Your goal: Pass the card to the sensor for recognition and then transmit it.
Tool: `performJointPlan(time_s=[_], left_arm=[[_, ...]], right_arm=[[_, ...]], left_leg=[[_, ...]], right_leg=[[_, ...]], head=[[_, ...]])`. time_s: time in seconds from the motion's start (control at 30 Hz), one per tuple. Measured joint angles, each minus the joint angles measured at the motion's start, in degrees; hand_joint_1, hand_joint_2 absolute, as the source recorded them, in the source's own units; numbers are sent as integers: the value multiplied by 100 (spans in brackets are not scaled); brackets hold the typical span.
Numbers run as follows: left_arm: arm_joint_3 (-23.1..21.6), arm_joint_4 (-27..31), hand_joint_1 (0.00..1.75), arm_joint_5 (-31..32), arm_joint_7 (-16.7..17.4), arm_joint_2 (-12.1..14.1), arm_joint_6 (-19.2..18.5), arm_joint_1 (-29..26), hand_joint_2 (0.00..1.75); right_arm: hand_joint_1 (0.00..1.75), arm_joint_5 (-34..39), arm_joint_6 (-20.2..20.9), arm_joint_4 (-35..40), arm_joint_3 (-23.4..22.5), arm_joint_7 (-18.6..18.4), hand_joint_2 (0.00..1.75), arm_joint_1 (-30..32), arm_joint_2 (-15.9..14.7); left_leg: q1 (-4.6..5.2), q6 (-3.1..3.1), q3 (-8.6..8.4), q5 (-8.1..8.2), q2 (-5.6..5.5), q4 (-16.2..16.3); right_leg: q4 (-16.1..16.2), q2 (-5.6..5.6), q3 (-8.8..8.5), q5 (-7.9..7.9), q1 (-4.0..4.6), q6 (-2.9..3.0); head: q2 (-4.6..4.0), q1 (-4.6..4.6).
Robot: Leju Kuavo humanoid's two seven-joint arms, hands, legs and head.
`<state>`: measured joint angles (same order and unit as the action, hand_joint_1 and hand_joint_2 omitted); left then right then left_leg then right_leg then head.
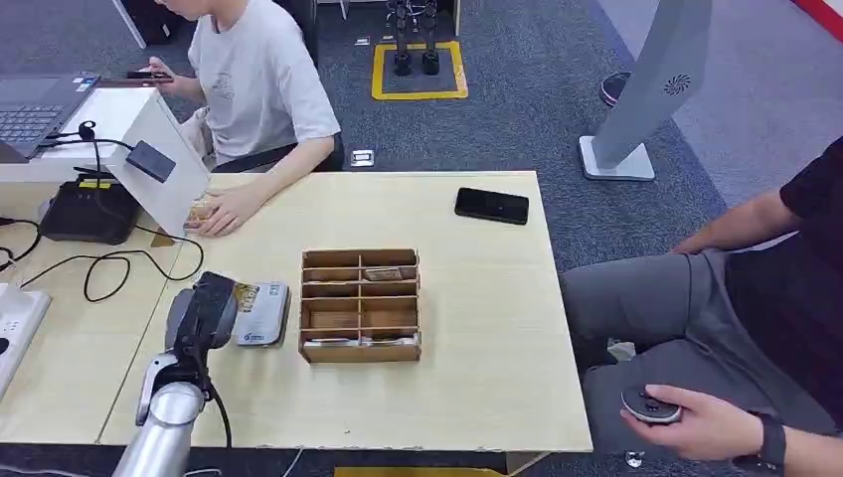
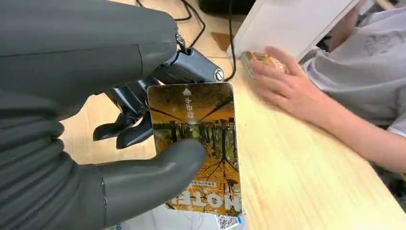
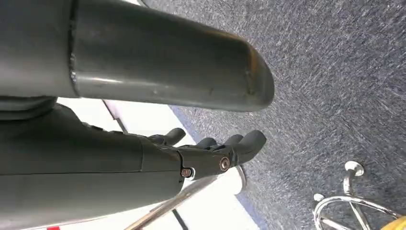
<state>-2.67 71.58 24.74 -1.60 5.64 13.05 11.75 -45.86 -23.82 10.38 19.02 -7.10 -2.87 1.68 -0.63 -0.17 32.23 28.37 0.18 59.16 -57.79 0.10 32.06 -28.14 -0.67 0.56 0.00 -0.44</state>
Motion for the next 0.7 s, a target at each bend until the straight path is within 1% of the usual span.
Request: performJointPlan(time_s=[0.07, 0.1, 0.13, 0.17, 0.27, 0.47, 0.7], left_arm=[[0, -122, 175, 9, 28, -74, 22, 9, 175], [-2, -242, 175, 59, 74, -164, 172, 37, 175], [-4, -606, 175, 103, 74, -371, 505, 192, 175], [-4, -1003, 175, 122, 46, -503, 751, 395, 175], [-4, -1222, 175, 177, 20, -542, 986, 497, 175], [-4, -1678, 175, 332, 2, -553, 1235, 698, 175], [-4, -2017, 175, 538, 39, -542, 1532, 811, 175]], right_arm=[[0, -11, 0, 0, 0, -13, 0, 1, 2], [0, -44, 13, 0, 0, -50, 0, -1, 9], [0, -111, 37, 11, 0, -87, 0, -26, 55], [0, -173, 61, 26, 0, -129, 0, -65, 90], [0, -219, 88, 28, 0, -133, 0, -73, 103], [0, -273, 127, 35, 0, -149, 0, -83, 125], [0, -317, 138, 52, 0, -133, 0, -115, 166]], left_leg=[[0, 0, 0, 0, 0, 0], [0, 0, 0, 0, 0, 0], [0, 0, 1, 0, 0, 0], [0, 0, 1, -1, -1, 1], [0, 0, 0, -1, 0, 1], [0, 0, 1, -1, -1, 0], [0, 0, 2, -1, -1, 0]], right_leg=[[0, 0, 1, 0, 0, 0], [0, 0, 1, 0, 0, 0], [0, 0, 0, 1, 0, 0], [0, -1, 0, 1, 0, 0], [-1, -1, 1, 1, 0, 0], [-1, -1, 1, 1, 0, 0], [-2, -1, -1, 1, 0, 0]], head=[[0, 0], [0, 0], [0, 2], [0, 2], [0, 2], [0, 2], [0, 0]])
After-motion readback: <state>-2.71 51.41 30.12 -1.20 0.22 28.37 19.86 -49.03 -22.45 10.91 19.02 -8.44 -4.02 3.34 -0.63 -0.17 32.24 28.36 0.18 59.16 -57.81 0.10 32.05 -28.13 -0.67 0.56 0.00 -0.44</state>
